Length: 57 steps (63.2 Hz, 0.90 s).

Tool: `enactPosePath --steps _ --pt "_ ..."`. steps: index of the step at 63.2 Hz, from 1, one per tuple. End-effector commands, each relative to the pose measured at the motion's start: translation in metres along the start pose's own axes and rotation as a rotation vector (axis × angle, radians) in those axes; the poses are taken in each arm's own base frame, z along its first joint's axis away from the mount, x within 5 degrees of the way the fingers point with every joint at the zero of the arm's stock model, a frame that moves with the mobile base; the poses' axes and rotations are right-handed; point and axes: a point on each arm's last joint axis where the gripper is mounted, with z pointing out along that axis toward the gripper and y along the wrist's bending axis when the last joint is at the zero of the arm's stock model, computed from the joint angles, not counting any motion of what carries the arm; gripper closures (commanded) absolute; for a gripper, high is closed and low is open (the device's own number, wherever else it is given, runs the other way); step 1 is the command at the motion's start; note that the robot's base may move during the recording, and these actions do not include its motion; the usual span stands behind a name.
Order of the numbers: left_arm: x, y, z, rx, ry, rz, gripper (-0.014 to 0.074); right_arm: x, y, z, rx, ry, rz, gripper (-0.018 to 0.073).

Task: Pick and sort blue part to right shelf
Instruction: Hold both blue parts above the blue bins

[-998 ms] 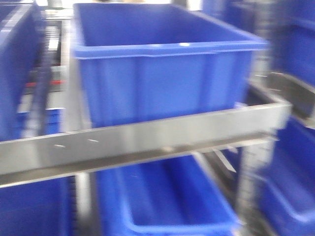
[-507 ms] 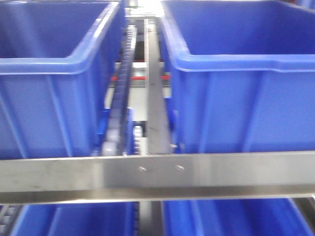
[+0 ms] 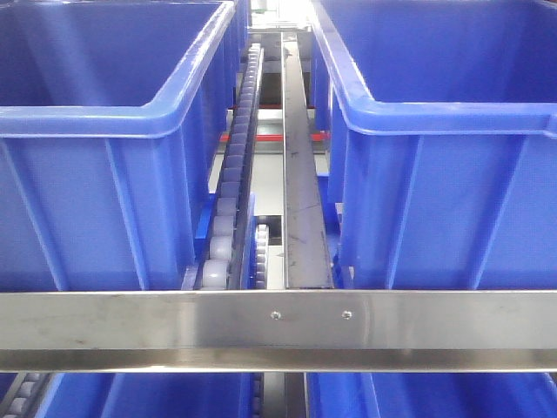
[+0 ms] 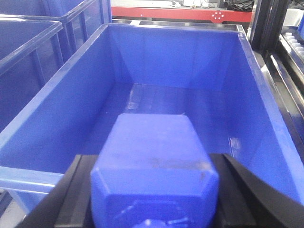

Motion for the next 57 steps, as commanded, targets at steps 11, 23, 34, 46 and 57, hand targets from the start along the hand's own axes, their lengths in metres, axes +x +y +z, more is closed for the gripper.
enactPosePath --steps 11,23,34,46,57 --pt "-0.0169 -0.0006 -0.0007 0.011 -0.108 -0.002 0.0283 -0.0189 0.0002 -0.0023 0.003 -0.122 -0.007 0.0095" --pt "-0.0169 -0.0006 -0.0007 0.011 -0.108 -0.002 0.0283 -0.0189 0.0002 -0.0023 0.003 -0.122 -0.007 0.0095" --pt "-0.0169 -0.0006 -0.0007 0.011 -0.108 -0.002 0.0283 -0.0189 0.0002 -0.0023 0.003 -0.122 -0.007 0.0095" --pt "-0.0169 -0.0006 -0.0007 0.011 -0.108 -0.002 0.0283 -0.0202 0.0002 -0.0025 0.004 -0.136 -0.013 0.0095" --pt "-0.0169 -0.0011 -0.0007 0.017 -0.107 -0.02 0.0283 -0.0224 0.0003 -0.0028 0.003 -0.16 -0.01 0.0095"
